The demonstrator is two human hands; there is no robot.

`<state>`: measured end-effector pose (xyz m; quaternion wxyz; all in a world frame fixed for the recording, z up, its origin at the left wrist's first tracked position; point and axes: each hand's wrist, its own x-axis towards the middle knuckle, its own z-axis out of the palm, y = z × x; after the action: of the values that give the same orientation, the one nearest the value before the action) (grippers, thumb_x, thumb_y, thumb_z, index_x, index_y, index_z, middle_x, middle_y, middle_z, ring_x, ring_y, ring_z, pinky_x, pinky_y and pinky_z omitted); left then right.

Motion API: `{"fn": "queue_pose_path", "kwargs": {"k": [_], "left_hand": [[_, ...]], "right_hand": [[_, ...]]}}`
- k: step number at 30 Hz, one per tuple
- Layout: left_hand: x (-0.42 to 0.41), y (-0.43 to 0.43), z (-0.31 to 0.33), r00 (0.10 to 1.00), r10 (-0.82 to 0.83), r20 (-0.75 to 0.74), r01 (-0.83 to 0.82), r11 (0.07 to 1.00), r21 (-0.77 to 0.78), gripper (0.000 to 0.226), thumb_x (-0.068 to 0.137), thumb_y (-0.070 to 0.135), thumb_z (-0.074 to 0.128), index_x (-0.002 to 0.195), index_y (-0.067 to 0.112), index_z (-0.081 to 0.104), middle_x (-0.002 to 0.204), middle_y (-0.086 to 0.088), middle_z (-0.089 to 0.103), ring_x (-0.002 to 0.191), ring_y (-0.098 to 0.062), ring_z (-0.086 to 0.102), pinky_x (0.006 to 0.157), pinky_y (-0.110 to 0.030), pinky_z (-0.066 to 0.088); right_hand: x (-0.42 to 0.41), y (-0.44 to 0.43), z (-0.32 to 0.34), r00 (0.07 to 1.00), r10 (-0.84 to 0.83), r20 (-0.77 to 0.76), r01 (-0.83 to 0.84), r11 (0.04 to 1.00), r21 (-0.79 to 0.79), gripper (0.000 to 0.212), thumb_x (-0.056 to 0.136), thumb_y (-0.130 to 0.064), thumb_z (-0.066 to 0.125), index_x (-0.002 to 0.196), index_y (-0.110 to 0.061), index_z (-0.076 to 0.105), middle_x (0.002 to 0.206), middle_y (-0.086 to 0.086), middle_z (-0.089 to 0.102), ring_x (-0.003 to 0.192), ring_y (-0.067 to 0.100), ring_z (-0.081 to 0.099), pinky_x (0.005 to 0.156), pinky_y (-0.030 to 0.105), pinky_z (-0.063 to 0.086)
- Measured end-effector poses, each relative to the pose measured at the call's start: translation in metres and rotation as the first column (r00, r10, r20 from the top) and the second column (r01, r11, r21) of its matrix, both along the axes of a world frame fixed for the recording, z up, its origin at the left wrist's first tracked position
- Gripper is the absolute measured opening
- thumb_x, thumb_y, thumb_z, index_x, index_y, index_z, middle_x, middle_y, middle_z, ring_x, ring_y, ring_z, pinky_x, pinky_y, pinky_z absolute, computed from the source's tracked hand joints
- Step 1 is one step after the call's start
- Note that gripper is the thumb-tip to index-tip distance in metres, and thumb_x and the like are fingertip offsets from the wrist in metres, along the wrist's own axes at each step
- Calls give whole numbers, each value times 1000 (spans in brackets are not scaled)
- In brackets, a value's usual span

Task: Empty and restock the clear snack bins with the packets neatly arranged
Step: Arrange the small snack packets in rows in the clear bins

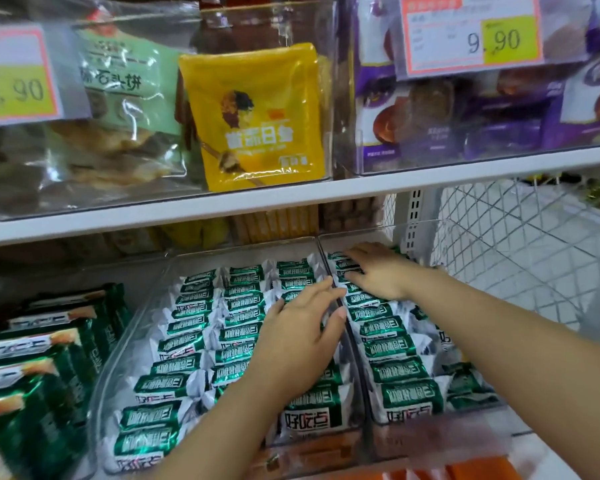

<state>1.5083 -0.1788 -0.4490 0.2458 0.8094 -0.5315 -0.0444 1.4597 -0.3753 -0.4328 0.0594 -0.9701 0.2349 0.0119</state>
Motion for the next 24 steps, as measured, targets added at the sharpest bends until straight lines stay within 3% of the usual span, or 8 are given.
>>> {"fn": "queue_pose_path", "kwargs": {"k": [6,10,15,18,21,24], "left_hand": [[1,-1,-6,1000,6,15,-6,999,-35,42,101,46,29,142,43,36,152,26,22,134,4,29,118,-40,16],[1,0,-7,1000,2,13,-2,999,-41,42,101,46,28,142,42,35,153,26,22,135,5,28,118,-39,14],[3,0,-8,1000,3,23,-2,999,-36,42,101,47,27,143,43,34,154,25,21,132,4,33,118,-39,14],[2,0,-9,1000,4,17,-4,999,-31,42,101,47,27,142,44,35,154,25,21,130,4,36,118,-39,13],[2,0,-8,1000,2,14,-1,999,-35,42,101,47,27,142,43,35,154,24,21,133,3,34,118,-39,13],[1,0,-8,1000,2,23,-1,999,-32,49,97,53,20,142,43,35,154,24,22,132,3,35,118,-38,13]], "right_hand": [[1,-2,9,999,25,48,-25,1000,13,57,100,-37,42,151,-31,17,157,3,18,144,25,14,114,37,22],[10,-3,5,996,27,86,-38,991,126,60,97,-30,52,149,-35,22,157,1,22,140,24,28,109,32,31],[14,-3,8,999,-6,47,4,1000,27,55,94,-37,54,145,-30,34,151,4,33,129,26,42,104,37,41],[9,6,5,999,14,-39,-20,991,-135,45,99,-38,42,143,-28,39,150,7,29,134,29,31,105,37,36],[2,11,-1,999,17,-37,-27,953,-302,44,101,-39,35,142,-25,40,144,10,35,127,31,37,101,39,37],[-6,13,-1,1000,8,27,0,957,-290,51,100,-44,33,144,-20,33,150,8,33,133,30,35,110,43,31]]}}
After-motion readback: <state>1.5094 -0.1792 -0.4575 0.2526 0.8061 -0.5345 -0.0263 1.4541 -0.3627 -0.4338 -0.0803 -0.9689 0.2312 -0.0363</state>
